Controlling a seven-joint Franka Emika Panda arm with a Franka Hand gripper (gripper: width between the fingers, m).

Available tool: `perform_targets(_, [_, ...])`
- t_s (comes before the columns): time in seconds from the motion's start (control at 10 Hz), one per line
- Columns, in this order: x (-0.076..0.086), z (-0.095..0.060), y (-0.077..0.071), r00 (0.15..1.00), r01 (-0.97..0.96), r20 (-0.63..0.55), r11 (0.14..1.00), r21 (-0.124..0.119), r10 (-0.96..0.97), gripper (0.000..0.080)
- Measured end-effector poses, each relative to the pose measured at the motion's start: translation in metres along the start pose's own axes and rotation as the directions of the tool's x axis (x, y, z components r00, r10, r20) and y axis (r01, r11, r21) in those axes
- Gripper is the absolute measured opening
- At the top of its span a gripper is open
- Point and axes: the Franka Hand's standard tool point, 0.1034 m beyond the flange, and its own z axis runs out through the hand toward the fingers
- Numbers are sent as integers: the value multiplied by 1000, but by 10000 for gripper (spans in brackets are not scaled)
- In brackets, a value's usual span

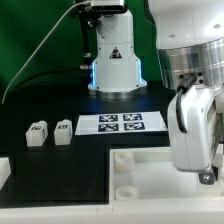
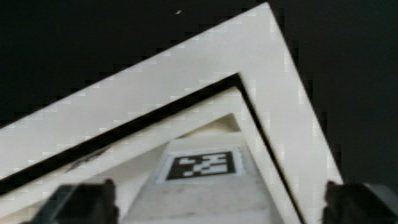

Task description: Assemble one leg

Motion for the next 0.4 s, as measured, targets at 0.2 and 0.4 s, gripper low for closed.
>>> perform_targets(0.2, [-14, -15, 4, 1000, 14, 19, 1000, 11, -14, 646])
perform_targets(0.4, [-15, -18, 3, 1000, 19, 22, 1000, 17, -19, 649])
